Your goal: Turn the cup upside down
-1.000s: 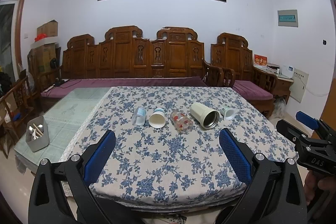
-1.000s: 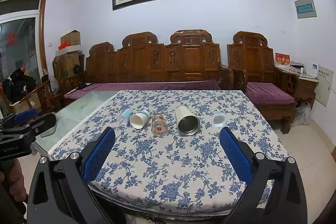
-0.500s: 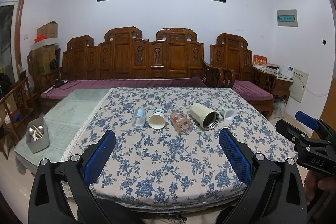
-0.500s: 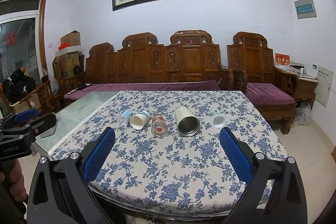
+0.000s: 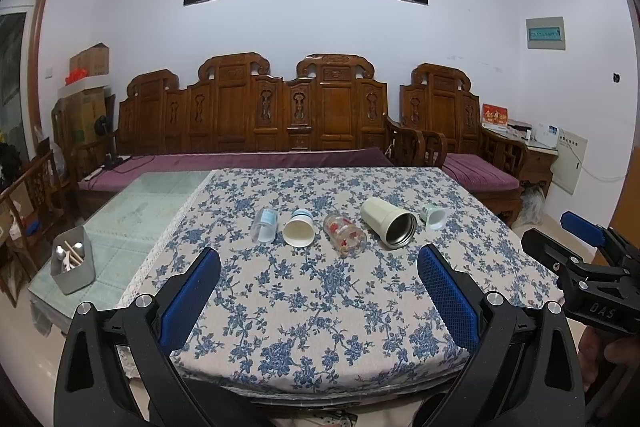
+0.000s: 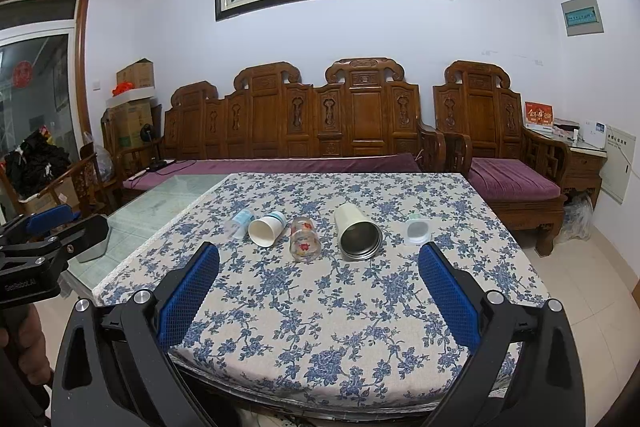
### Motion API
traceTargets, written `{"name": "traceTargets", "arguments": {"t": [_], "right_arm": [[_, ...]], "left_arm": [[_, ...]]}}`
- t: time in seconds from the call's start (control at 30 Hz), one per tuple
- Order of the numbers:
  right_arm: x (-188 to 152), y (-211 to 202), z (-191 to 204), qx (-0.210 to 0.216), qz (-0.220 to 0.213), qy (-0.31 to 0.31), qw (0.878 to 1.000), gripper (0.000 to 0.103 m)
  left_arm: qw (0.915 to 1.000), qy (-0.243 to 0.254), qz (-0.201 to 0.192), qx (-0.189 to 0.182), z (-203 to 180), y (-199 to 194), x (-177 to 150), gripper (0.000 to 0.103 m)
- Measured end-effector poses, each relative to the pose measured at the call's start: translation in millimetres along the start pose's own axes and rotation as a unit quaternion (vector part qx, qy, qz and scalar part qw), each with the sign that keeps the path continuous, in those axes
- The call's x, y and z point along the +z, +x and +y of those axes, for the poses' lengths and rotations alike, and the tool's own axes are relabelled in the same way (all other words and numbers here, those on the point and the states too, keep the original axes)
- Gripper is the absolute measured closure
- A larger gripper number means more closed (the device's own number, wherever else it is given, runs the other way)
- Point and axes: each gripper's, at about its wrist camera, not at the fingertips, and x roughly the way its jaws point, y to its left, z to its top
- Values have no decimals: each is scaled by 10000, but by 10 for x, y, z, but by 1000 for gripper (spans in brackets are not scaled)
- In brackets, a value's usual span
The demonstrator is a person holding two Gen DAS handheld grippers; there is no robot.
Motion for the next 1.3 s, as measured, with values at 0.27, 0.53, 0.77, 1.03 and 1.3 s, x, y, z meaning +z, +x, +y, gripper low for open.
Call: {"name": "traceTargets", "arguments": {"t": [0.27, 0.53, 0.77, 1.03, 1.3], "right_arm": [[0, -1, 0, 3, -6, 1, 10000, 3], [-7, 4, 1, 5, -7, 5, 10000, 3], [21, -18, -7, 11, 18, 19, 10000, 3], [13, 102, -17, 9, 213, 114, 9997, 3], [-89, 591, -204, -69, 611, 124, 9980, 3]], "left_arm": [[10000, 3, -29, -3, -6, 2, 21, 8], [10000, 23, -76, -33, -10, -55, 26, 8], [10000, 32, -64, -43, -6, -56, 2, 8], [9996, 59, 251, -134, 3, 131, -90, 8], [9966, 192, 741, -295, 7, 609, -84, 8]]}}
